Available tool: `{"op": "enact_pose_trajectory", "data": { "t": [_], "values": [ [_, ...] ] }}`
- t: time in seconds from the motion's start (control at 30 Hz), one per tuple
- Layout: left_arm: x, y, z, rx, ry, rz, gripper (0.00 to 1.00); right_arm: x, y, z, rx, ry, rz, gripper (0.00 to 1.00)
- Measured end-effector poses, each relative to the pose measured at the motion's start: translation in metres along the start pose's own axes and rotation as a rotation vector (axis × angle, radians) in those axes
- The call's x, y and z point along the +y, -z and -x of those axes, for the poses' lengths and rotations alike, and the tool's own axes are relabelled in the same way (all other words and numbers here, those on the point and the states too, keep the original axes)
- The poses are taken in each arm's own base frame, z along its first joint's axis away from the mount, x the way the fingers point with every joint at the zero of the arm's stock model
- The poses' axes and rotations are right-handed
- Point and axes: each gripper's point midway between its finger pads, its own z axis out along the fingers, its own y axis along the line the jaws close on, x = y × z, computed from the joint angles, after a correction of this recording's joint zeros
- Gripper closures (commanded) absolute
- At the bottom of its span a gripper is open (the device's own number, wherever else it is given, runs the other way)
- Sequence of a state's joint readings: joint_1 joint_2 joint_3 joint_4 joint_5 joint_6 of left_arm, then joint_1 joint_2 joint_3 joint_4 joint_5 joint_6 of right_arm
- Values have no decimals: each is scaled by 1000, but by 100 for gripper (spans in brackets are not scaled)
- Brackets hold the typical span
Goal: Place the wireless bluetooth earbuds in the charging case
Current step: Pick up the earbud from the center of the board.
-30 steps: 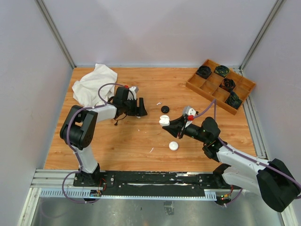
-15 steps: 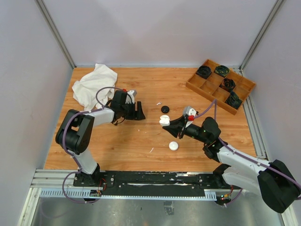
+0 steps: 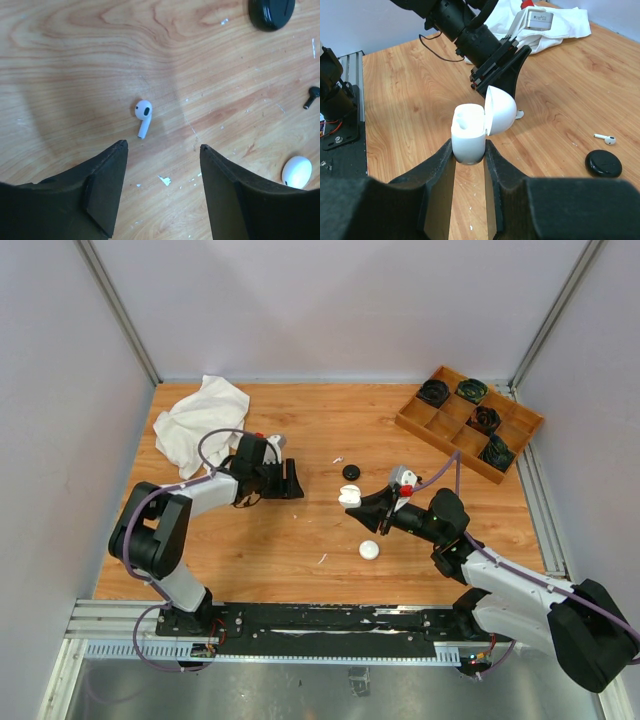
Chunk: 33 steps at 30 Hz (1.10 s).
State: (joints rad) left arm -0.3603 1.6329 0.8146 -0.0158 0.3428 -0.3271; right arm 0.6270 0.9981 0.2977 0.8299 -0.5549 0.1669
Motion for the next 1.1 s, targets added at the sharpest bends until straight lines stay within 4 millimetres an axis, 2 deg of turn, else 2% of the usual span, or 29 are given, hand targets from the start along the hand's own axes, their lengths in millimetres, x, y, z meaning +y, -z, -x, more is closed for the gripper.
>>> {"op": "enact_pose_trajectory", "data": {
  "t": [0.07,0.27,0.4,0.7,1.1],
  "values": [
    [3,2,6,-5,0,32,39,0,0,0,1,-1,0,93],
    [2,9,40,-47,-43,115,45,0,0,-3,11,-6,-1,93],
    [-4,3,53,-46,-94,157,51,0,1,-5,19,-11,-2,93],
    [9,-12,44,52,-127,253,59,0,1,-8,29,-16,-3,93],
    [8,-28,30,135,-157,268,65,0,2,-9,36,-20,-4,93]
  ]
}}
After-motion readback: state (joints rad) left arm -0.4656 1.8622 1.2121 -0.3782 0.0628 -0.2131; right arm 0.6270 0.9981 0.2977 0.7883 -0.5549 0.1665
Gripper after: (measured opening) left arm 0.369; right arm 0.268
